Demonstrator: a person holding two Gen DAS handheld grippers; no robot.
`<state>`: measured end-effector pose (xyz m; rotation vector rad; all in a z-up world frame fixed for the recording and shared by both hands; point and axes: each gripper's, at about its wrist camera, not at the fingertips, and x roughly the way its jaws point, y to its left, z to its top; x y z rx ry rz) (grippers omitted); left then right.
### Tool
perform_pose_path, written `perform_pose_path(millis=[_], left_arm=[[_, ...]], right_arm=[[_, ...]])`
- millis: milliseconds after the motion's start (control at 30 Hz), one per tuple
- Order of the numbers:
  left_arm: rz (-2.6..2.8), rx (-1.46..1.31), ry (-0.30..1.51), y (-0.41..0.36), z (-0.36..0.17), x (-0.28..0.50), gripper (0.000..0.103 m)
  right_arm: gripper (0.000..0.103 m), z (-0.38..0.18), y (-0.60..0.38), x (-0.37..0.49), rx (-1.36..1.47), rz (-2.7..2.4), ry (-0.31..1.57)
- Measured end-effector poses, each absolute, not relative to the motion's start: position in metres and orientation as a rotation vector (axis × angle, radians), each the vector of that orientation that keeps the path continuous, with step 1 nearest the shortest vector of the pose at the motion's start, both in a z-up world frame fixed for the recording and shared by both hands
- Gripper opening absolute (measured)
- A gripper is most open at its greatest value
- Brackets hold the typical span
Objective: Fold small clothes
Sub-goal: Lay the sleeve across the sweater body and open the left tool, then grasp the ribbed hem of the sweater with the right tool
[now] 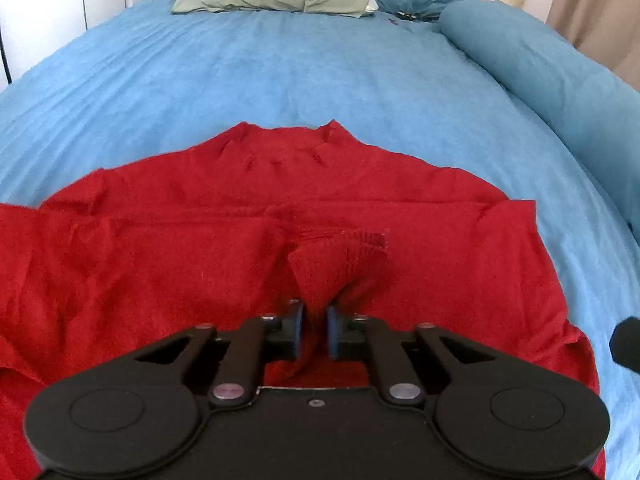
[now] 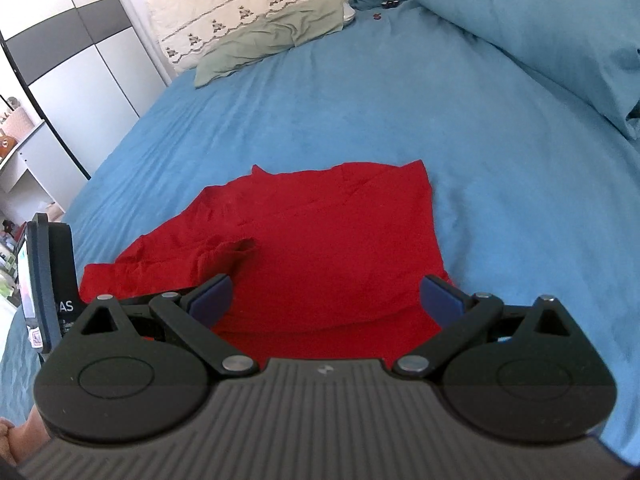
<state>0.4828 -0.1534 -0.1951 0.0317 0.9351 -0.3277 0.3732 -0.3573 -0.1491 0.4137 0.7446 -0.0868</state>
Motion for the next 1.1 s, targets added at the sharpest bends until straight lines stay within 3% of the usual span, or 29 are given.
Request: perform_pose_path(millis=[67, 167, 300, 567, 600, 700, 867, 1100], left_arm=[[-0.34, 0.038, 0.926, -0.155, -0.185, 0.476, 0.054], [-0.318, 0.026, 0.901, -0.143, -0.161, 0.466, 0.055], [-0.244, -0.012, 0.86, -0.106, -0.129, 0.448, 0.074], [-0.136, 0.018, 0.86, -0.039, -0.126, 0.436, 0.075], [-0.13, 0.019, 0.864, -0.034, -0.13, 0.436, 0.075], [-0.117, 0.016, 0.868, -0.018, -0.14, 0.437, 0.075], [-0.116, -0.003, 0.875, -0.004, -0.151, 0.441, 0.075], [-0.139, -0.023, 0.891, 0.007, -0.157, 0.449, 0.073]], right_arm=[[0.103, -0.145, -0.359, 0.373, 0.412, -0.079, 0.743], [0.103, -0.134, -0.356, 0.378, 0.404, -0.071, 0.741], [0.103, -0.124, -0.348, 0.393, 0.433, -0.063, 0.796], [0.102, -0.147, -0.271, 0.441, 0.383, -0.072, 0.884], [0.091, -0.156, -0.26, 0.449, 0.385, -0.083, 0.891], [0.076, -0.178, -0.236, 0.469, 0.395, -0.097, 0.917], [0.074, -0.2, -0.208, 0.481, 0.337, -0.17, 0.895], [0.054, -0.214, -0.205, 0.473, 0.32, -0.275, 0.826]])
